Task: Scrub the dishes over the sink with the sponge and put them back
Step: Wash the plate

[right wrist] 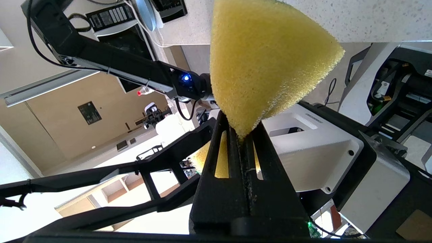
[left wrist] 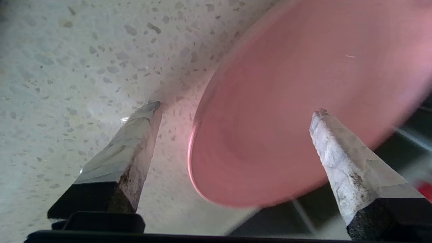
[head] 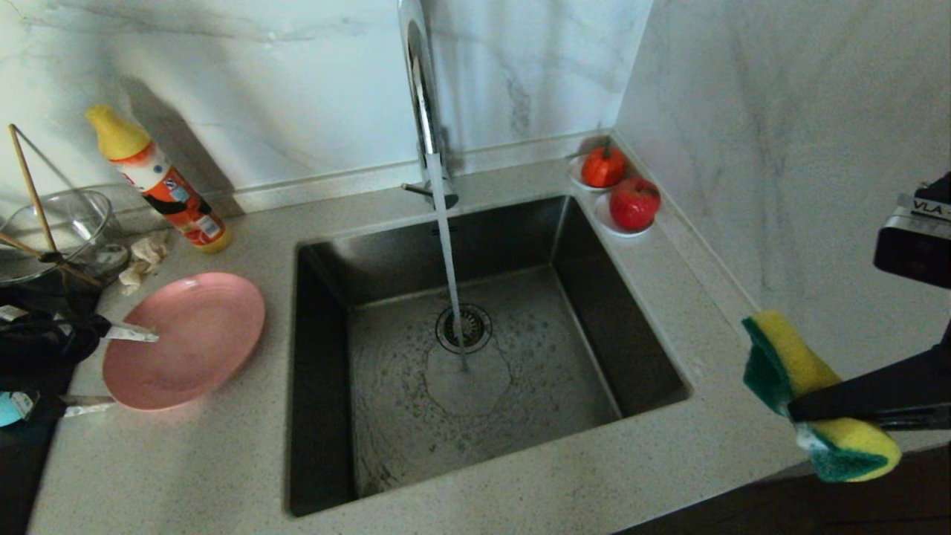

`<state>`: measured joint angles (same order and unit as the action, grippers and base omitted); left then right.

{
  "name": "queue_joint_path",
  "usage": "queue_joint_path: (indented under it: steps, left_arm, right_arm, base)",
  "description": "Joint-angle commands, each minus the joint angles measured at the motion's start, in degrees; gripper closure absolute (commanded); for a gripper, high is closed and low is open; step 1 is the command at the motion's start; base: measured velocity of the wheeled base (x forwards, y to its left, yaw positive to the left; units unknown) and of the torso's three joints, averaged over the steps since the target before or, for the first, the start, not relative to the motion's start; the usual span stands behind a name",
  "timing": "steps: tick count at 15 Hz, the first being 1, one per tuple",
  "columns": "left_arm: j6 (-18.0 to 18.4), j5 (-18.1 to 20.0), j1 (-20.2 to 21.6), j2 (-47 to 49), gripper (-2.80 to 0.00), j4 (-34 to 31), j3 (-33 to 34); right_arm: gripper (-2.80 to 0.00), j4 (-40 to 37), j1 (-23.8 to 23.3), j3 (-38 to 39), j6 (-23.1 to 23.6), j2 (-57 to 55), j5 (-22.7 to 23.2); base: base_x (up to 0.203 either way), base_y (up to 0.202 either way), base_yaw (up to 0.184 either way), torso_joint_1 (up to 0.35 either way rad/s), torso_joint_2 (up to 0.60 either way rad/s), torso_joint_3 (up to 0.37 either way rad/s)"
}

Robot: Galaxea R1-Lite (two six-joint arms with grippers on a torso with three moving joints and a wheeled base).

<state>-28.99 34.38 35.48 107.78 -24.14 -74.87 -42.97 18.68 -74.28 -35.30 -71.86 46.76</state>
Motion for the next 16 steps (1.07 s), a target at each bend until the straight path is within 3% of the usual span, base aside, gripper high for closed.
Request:
queue_joint_path:
  steps: [1, 5, 8, 16]
  left_arm:
    - [-0.19, -3.30, -2.31, -0.17, -2.80, -1.80, -1.56]
    - [-0.19, -6.13, -3.95, 0.39, -2.80, -7.09, -6.19]
    - [-0.19, -9.18, -5.24, 1.52, -2.80, -6.85, -6.25]
    - [0.15, -11.85, -5.35, 4.10, -2.80, -6.44, -7.06]
  right_arm:
    - [0.00, -0.27, -0.13, 0.10, -0.20, 0.31, 0.26]
    - [0.00, -0.35, -0.13, 0.26, -0.20, 0.93, 0.26]
    - [0.00, -0.18, -0.57, 0.93, -0.12, 0.93, 0.26]
    - [0.00, -0.18, -0.83, 1.32, 0.41, 0.24, 0.26]
  base:
    - [0.000, 0.000, 0.000, 0.000, 0.00, 0.000]
    - [0.000, 0.000, 0.000, 0.000, 0.00, 0.000]
    - [0.000, 0.000, 0.000, 0.000, 0.00, 0.000]
    - [0.000, 0.000, 0.000, 0.000, 0.00, 0.000]
